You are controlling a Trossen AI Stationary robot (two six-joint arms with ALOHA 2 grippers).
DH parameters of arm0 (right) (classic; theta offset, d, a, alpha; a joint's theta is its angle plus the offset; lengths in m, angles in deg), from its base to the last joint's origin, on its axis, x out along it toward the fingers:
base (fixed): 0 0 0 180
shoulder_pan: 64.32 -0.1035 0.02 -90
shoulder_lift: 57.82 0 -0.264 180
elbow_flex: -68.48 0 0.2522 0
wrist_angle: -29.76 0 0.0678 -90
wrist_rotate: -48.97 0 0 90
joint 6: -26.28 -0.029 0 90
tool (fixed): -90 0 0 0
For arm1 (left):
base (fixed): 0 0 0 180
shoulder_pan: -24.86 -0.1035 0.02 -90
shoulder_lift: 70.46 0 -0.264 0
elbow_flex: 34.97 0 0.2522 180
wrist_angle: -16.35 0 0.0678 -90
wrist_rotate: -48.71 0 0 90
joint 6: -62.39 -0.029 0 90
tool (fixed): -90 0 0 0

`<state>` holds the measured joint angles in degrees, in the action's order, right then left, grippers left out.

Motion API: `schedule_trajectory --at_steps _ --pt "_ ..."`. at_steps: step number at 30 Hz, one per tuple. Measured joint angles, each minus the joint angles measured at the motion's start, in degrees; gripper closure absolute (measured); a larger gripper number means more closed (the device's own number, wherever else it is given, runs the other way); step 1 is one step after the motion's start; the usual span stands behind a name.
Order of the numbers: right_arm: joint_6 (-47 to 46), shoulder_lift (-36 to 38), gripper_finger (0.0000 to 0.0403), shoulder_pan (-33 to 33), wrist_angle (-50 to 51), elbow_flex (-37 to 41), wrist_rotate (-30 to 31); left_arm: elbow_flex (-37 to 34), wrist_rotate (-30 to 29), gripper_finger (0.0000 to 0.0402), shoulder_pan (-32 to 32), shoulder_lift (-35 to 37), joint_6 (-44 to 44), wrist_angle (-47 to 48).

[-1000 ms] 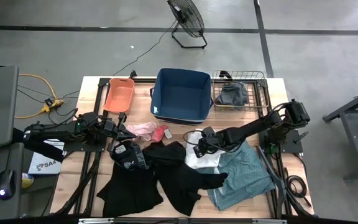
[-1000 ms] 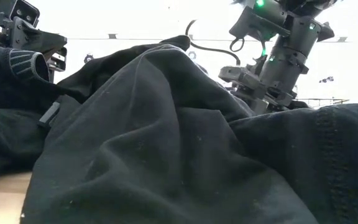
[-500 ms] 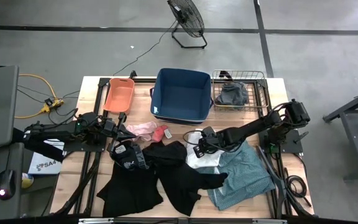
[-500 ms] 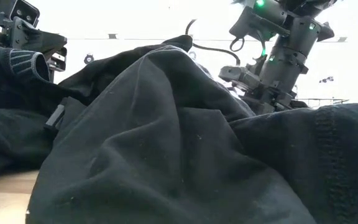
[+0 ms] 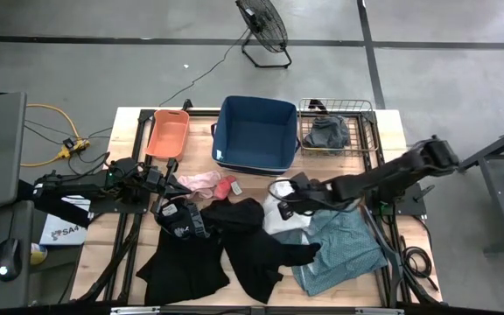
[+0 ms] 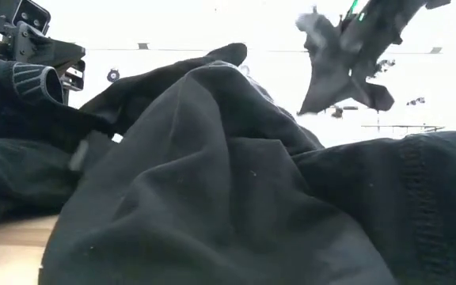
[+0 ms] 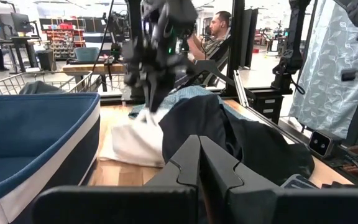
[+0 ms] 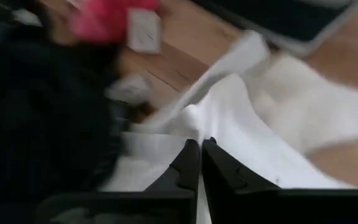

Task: Pick & Place Cloths
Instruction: Put the blue sock into the orange bin

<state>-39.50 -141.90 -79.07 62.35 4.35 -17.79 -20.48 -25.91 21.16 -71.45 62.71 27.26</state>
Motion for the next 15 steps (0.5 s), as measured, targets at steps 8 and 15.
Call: schedule_trajectory --at_steps 8,15 --pt "7.1 10.7 0.0399 -4.0 -0.1 0.0 9.5 0.0 0.0 0.04 0.0 0.0 0.0 0.0" --pt "14.3 16.4 0.0399 -5.6 -1.8 -0.1 17.3 0.0 0.0 0.04 0.0 0.0 0.0 0.0"
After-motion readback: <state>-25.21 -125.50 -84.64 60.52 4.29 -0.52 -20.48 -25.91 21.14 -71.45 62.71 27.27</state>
